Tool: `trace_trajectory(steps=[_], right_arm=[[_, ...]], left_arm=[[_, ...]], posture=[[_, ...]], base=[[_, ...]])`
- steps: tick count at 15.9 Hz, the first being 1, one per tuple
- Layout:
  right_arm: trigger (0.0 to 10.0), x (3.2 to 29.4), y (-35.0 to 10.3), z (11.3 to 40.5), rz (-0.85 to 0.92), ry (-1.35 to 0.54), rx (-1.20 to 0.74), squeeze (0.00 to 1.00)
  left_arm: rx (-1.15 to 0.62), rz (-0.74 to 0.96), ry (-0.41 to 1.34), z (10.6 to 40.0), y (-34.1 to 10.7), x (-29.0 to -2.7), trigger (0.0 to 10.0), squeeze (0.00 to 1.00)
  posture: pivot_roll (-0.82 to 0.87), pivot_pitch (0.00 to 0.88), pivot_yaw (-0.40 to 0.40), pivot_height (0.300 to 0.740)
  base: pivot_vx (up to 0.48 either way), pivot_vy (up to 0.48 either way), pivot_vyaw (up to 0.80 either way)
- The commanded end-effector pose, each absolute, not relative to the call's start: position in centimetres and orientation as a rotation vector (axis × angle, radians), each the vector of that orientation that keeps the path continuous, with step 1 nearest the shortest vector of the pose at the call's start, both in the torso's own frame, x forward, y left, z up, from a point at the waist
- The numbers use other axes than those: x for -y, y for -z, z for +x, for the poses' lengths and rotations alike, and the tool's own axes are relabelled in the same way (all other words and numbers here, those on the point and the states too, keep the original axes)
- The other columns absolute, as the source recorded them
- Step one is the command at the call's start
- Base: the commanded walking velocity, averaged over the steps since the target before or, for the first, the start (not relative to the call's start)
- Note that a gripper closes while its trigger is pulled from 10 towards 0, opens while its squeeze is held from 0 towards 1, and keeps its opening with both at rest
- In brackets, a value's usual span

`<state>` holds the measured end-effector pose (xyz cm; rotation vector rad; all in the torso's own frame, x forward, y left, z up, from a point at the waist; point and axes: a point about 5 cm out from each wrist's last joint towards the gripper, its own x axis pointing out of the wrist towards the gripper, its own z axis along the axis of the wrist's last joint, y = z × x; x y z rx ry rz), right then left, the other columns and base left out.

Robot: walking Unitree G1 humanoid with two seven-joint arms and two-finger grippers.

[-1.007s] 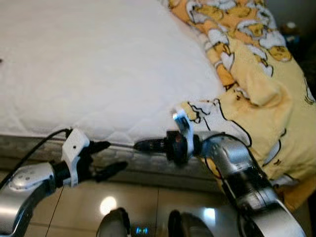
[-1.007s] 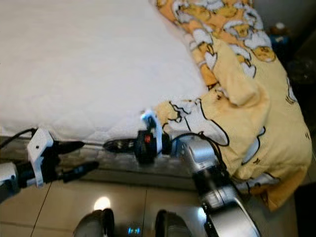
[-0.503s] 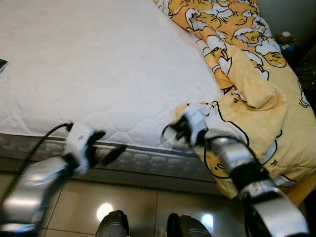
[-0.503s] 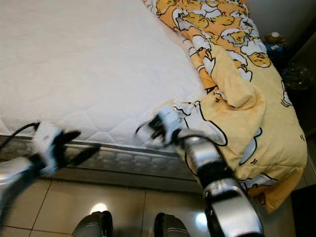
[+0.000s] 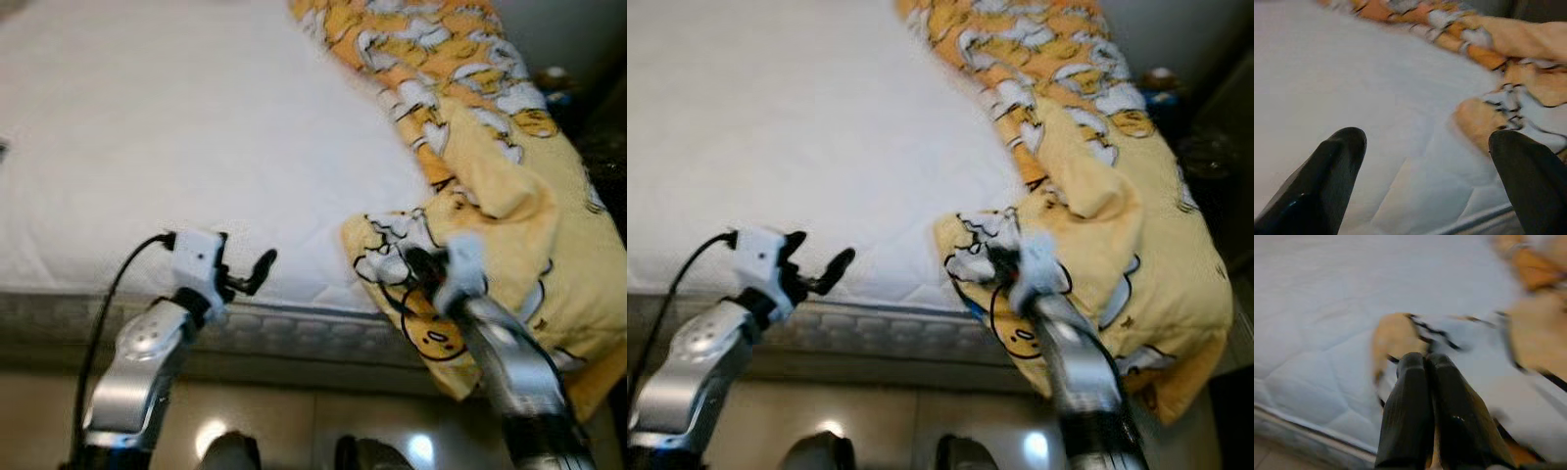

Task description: Clean up the room

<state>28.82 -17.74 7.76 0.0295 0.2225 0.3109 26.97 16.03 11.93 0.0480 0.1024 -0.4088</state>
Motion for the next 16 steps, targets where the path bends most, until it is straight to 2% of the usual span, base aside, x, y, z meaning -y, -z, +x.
trace_trajectory(steps=[1, 3, 8, 9, 16], right_arm=[[10.0, 18.2, -8.3, 28.4, 0.016, -0.28, -0.205, 0.0], [10.0, 19.2, -8.2, 26.7, 0.027, -0.206, -0.217, 0.0], [10.0, 20.0, -8.5, 25.3, 0.028, -0.142, -0.229, 0.0], [10.0, 19.7, -8.7, 25.3, 0.019, -0.155, -0.215, 0.0], [10.0, 18.5, -9.5, 26.5, -0.065, -0.238, -0.2, 0.0]], left_arm=[[-0.102, 0.08, 0.415, 27.3, -11.8, -15.9, 10.0, 0.0], [-0.083, 0.083, 0.413, 28.3, -12.0, -15.6, 10.0, 0.0], [-0.07, 0.092, 0.44, 29.1, -12.0, -14.6, 10.0, 0.0], [-0.065, 0.136, 0.415, 28.9, -11.8, -14.6, 10.0, 0.0], [-0.064, 0.076, 0.296, 28.0, -11.2, -14.5, 10.0, 0.0]], posture=[[-0.03, 0.05, -0.01, 0.74], [-0.05, 0.037, 0.016, 0.74], [-0.08, 0.03, 0.025, 0.74], [-0.08, 0.027, 0.022, 0.74], [-0.06, 0.017, -0.031, 0.74]], base=[[0.0, 0.48, -0.8], [0.0, 0.48, -0.8], [0.0, 0.48, -0.8], [0.0, 0.0, -0.8], [0.0, -0.48, 0.0]])
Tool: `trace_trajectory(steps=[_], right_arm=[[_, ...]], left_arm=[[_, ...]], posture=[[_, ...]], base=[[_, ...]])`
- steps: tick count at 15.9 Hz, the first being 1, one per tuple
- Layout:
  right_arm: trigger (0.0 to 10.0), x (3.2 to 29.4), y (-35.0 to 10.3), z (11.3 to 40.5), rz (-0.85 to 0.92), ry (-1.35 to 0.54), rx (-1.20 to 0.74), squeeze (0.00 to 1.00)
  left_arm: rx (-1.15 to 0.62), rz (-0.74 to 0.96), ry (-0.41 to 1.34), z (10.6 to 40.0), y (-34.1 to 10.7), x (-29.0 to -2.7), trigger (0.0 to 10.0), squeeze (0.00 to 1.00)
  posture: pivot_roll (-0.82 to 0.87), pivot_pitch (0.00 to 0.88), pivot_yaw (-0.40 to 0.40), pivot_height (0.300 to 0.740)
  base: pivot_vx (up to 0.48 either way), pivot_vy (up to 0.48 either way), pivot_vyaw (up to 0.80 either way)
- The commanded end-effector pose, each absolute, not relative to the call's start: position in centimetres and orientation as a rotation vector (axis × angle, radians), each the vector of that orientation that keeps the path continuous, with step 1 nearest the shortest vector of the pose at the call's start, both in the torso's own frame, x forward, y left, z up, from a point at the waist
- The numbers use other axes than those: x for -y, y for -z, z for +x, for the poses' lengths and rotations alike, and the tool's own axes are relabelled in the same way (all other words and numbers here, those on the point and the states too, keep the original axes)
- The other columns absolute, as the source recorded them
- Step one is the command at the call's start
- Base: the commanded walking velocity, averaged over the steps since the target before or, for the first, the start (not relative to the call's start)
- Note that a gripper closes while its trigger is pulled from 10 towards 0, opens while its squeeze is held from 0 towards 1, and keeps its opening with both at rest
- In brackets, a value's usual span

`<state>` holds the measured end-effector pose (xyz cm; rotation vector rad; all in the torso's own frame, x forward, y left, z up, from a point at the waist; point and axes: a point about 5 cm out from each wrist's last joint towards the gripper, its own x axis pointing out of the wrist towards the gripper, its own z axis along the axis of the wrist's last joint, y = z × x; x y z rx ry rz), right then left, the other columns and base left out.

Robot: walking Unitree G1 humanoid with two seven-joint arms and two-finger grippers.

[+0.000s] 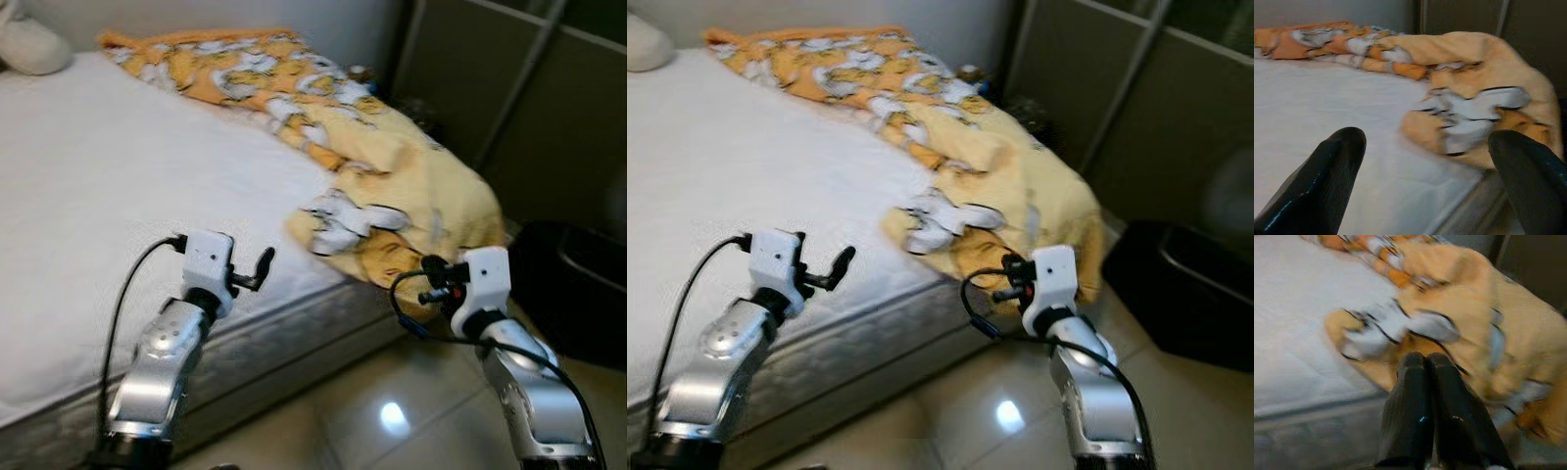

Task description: Clean up the room

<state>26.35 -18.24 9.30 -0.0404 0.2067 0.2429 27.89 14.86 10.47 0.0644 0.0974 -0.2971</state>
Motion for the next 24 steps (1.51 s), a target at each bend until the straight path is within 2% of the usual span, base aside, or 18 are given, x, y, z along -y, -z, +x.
trace_trajectory(steps=[1, 2, 3, 4, 13, 15, 20, 21, 22, 23, 24], right_arm=[[10.0, 18.5, -9.5, 26.6, -0.071, -0.236, -0.196, 0.0], [10.0, 18.6, -9.6, 26.7, -0.037, -0.225, -0.191, 0.0], [10.0, 19.0, -9.7, 26.8, -0.007, -0.199, -0.184, 0.95], [10.0, 19.6, -9.8, 27.0, 0.042, -0.162, -0.18, 1.0], [10.0, 19.0, -9.6, 27.0, 0.043, -0.233, -0.195, 1.0], [10.0, 18.8, -9.1, 27.0, -0.045, -0.261, -0.229, 1.0], [10.0, 19.3, -9.1, 27.4, -0.032, -0.218, -0.228, 1.0], [10.0, 19.4, -9.1, 27.5, -0.042, -0.217, -0.232, 0.92], [10.0, 19.5, -9.1, 27.5, -0.05, -0.221, -0.234, 0.77], [10.0, 19.6, -9.1, 27.6, -0.057, -0.224, -0.236, 0.0], [10.0, 19.6, -9.1, 27.6, -0.057, -0.224, -0.236, 0.0]], left_arm=[[-0.061, 0.074, 0.288, 28.0, -11.2, -14.6, 10.0, 0.0], [-0.064, 0.056, 0.284, 28.1, -11.3, -14.5, 10.0, 0.0], [-0.071, 0.049, 0.283, 28.1, -11.3, -14.5, 10.0, 0.0], [-0.112, 0.035, 0.299, 28.0, -11.1, -14.1, 10.0, 0.0], [-0.049, 0.057, 0.286, 28.2, -11.9, -14.4, 10.0, 0.0], [-0.05, 0.066, 0.312, 28.0, -11.8, -14.0, 10.0, 0.0], [-0.057, 0.067, 0.317, 27.8, -11.6, -13.8, 10.0, 0.0], [-0.057, 0.067, 0.317, 27.8, -11.6, -13.8, 10.0, 0.0], [-0.057, 0.067, 0.316, 27.8, -11.6, -13.9, 10.0, 0.0], [-0.061, 0.065, 0.314, 27.8, -11.5, -13.9, 10.0, 0.0], [-0.061, 0.065, 0.314, 27.8, -11.5, -13.9, 10.0, 0.0]], posture=[[-0.06, 0.017, -0.031, 0.74], [-0.06, 0.017, -0.031, 0.74], [-0.06, 0.017, -0.031, 0.74], [-0.06, 0.011, -0.024, 0.74], [-0.07, 0.0, -0.019, 0.74], [-0.07, 0.0, -0.018, 0.74], [-0.06, 0.0, -0.024, 0.74], [-0.06, 0.0, -0.024, 0.74], [-0.06, 0.0, -0.024, 0.74], [-0.06, 0.0, -0.024, 0.74], [-0.06, 0.0, -0.024, 0.74]], base=[[0.0, -0.48, 0.0], [0.0, -0.48, 0.0], [0.0, -0.42, 0.0], [0.0, 0.0, 0.0], [0.0, 0.0, 0.0], [0.272, 0.0, 0.62], [0.319, 0.0, 0.64], [0.33, 0.0, 0.0], [0.337, 0.0, 0.0], [0.349, 0.0, 0.0], [0.349, 0.0, 0.0]])
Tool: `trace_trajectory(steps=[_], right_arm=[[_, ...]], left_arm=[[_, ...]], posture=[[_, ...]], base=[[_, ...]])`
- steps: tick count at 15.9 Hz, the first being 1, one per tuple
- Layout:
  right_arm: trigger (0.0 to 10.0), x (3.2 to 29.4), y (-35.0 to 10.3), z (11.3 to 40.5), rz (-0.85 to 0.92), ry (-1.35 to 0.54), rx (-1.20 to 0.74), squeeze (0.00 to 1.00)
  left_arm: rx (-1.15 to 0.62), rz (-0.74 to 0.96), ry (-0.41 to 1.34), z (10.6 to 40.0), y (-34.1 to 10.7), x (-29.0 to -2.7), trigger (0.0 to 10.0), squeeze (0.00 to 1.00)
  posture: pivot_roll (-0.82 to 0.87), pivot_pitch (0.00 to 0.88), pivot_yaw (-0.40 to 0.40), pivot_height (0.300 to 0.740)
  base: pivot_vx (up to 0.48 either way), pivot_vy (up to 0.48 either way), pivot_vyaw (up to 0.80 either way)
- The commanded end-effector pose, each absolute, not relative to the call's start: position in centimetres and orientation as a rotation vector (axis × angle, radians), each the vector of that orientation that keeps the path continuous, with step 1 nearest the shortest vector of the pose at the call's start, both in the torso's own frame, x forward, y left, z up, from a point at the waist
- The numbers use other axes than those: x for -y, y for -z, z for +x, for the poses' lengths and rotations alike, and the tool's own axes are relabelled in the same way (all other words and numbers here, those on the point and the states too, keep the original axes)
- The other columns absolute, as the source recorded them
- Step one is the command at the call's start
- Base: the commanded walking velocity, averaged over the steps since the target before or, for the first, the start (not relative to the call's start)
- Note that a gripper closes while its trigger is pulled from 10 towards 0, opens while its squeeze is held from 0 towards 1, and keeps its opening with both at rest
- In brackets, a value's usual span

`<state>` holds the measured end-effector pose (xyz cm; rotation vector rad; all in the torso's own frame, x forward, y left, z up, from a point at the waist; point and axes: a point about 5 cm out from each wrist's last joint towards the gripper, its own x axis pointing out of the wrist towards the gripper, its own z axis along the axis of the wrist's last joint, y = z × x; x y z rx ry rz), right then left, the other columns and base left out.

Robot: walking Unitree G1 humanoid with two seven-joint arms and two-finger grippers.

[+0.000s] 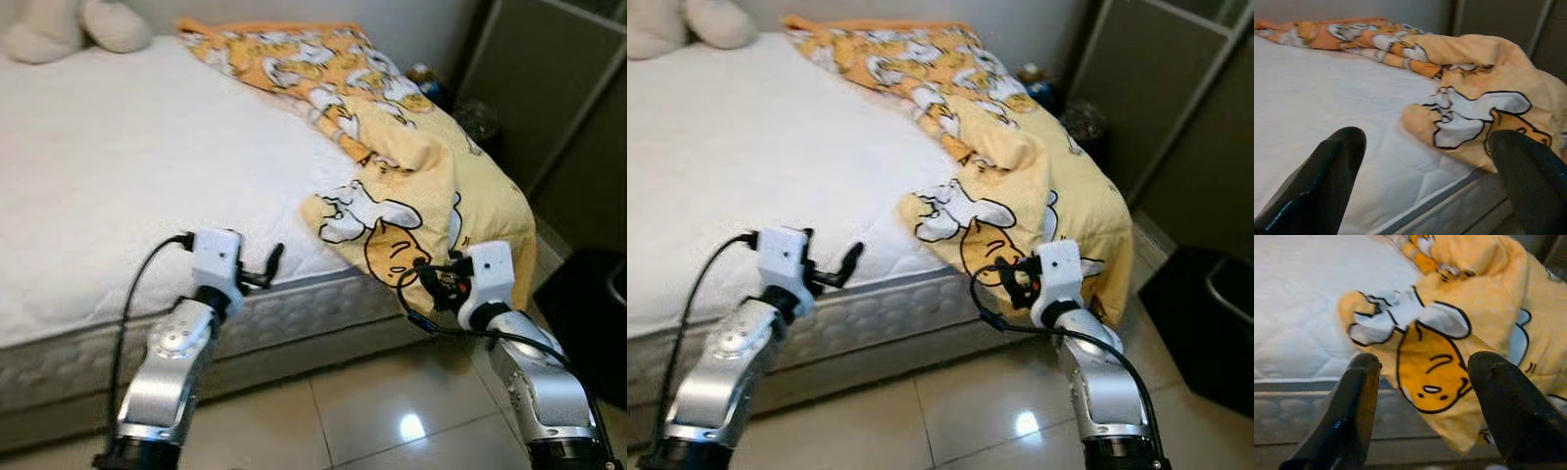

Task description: Clean up the room

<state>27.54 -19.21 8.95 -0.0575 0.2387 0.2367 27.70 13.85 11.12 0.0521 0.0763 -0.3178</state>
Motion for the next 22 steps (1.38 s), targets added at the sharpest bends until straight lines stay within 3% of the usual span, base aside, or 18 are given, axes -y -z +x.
trace_trajectory(steps=[1, 16, 18, 22], right_arm=[[10.0, 19.6, -9.1, 27.6, -0.057, -0.224, -0.236, 0.0], [10.0, 19.7, -9.1, 27.6, -0.059, -0.225, -0.232, 0.0], [10.0, 17.0, -7.8, 27.2, -0.09, -0.392, -0.258, 0.0], [10.0, 16.8, -7.4, 26.9, -0.017, -0.355, -0.264, 0.0]], left_arm=[[-0.061, 0.065, 0.314, 27.8, -11.5, -13.9, 10.0, 0.0], [-0.066, 0.06, 0.313, 27.7, -11.4, -13.9, 10.0, 0.0], [-0.096, 0.065, 0.255, 26.5, -10.9, -15.4, 10.0, 0.0], [-0.115, 0.089, 0.27, 26.3, -10.7, -15.7, 10.0, 0.0]], posture=[[-0.06, 0.0, -0.024, 0.74], [-0.06, 0.0, -0.024, 0.74], [-0.01, 0.0, -0.053, 0.74], [-0.01, 0.0, -0.025, 0.74]], base=[[0.349, 0.0, 0.0], [0.352, 0.0, 0.0], [0.405, 0.0, 0.8], [0.409, 0.0, 0.2]])
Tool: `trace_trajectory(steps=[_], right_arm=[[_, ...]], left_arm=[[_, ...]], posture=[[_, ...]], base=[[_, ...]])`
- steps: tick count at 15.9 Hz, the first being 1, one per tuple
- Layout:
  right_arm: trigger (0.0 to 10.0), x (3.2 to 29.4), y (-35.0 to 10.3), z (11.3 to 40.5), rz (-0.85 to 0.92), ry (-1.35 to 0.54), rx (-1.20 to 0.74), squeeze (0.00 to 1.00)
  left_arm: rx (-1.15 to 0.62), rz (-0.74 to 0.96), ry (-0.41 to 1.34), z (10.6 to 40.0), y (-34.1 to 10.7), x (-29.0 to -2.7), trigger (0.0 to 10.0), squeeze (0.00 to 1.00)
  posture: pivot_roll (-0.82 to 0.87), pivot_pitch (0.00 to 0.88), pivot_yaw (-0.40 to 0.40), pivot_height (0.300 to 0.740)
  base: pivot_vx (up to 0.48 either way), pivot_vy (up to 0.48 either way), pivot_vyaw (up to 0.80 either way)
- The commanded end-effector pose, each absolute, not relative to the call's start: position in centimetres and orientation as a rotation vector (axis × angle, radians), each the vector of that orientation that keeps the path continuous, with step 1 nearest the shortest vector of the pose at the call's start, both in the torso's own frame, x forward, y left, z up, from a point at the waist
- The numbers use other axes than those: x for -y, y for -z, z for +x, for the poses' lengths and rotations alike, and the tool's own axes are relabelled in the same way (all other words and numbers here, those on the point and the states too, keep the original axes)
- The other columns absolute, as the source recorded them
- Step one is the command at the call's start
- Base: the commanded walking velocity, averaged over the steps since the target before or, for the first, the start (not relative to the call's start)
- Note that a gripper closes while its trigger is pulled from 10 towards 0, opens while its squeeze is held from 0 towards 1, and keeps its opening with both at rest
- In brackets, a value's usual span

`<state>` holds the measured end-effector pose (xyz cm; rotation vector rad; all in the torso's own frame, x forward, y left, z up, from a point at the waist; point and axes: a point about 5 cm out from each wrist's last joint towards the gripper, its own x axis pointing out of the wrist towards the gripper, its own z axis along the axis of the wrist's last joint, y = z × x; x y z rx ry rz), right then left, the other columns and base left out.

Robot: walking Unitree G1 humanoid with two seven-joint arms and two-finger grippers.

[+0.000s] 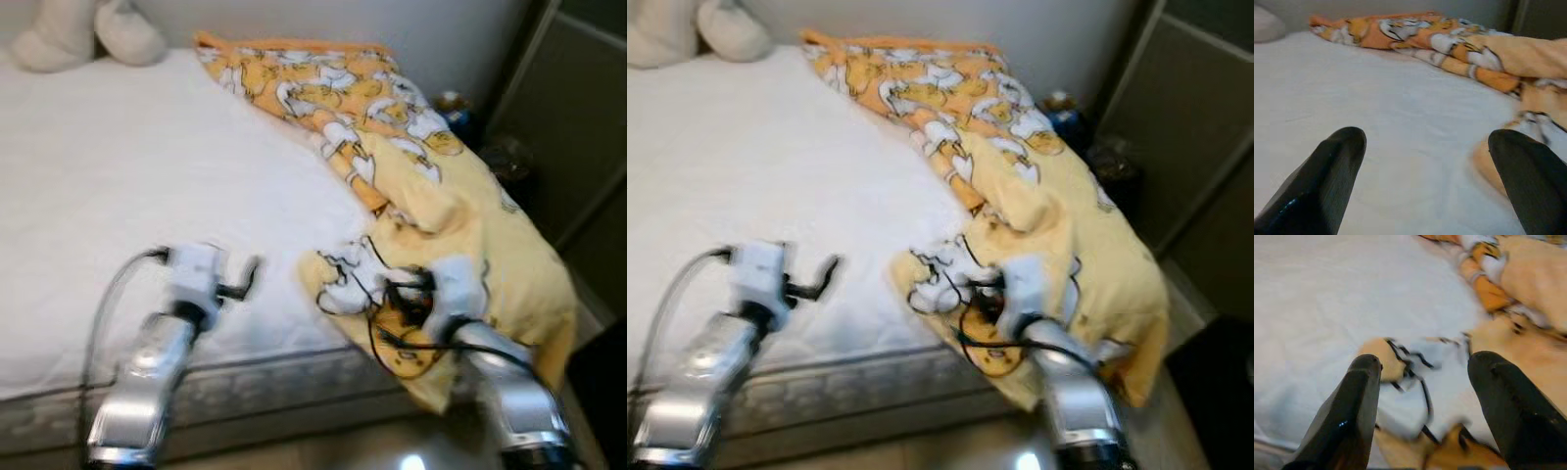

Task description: Clean up the room

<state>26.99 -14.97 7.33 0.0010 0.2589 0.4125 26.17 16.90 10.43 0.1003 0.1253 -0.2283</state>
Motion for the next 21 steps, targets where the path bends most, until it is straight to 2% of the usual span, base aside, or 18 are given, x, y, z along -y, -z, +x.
trace_trajectory(steps=[1, 5, 12, 13, 14, 16, 19, 21], right_arm=[[10.0, 16.8, -7.3, 26.8, -0.02, -0.357, -0.266, 0.0], [10.0, 17.5, -7.5, 27.3, -0.021, -0.312, -0.248, 0.0], [10.0, 15.6, -7.6, 29.4, -0.058, -0.424, -0.292, 0.0], [10.0, 14.8, -7.2, 29.7, -0.039, -0.483, -0.331, 0.53], [10.0, 14.3, -6.8, 29.9, -0.039, -0.519, -0.361, 1.0], [10.0, 13.1, -5.2, 32.5, -0.072, -0.532, -0.477, 1.0], [10.0, 11.6, -5.8, 33.8, -0.121, -0.584, -0.506, 1.0], [10.0, 10.1, -6.6, 34.8, -0.131, -0.632, -0.52, 1.0]], left_arm=[[-0.116, 0.091, 0.271, 26.3, -10.7, -15.7, 10.0, 0.0], [-0.124, 0.074, 0.237, 27.1, -10.6, -15.9, 10.0, 0.0], [-0.156, 0.102, 0.282, 26.8, -9.8, -15.8, 10.0, 0.0], [-0.166, 0.11, 0.289, 27.0, -9.7, -16.0, 10.0, 0.0], [-0.176, 0.115, 0.3, 27.0, -9.5, -16.1, 10.0, 0.0], [-0.227, 0.152, 0.33, 26.9, -9.0, -16.6, 10.0, 0.0], [-0.243, 0.168, 0.382, 26.3, -9.4, -17.4, 10.0, 0.0], [-0.332, 0.168, 0.537, 24.5, -9.1, -18.7, 10.0, 0.0]], posture=[[-0.01, 0.0, -0.02, 0.74], [-0.02, 0.0, -0.011, 0.74], [-0.03, 0.0, -0.02, 0.74], [-0.03, 0.0, -0.013, 0.74], [-0.03, 0.0, -0.006, 0.74], [-0.01, 0.003, -0.007, 0.74], [0.02, 0.041, -0.028, 0.74], [0.04, 0.071, -0.055, 0.74]], base=[[0.409, 0.0, 0.0], [0.075, 0.0, 0.0], [0.0, 0.0, 0.0], [0.0, 0.0, 0.0], [0.0, 0.0, 0.0], [0.0, 0.0, 0.0], [0.0, 0.0, 0.0], [0.0, 0.0, 0.0]])
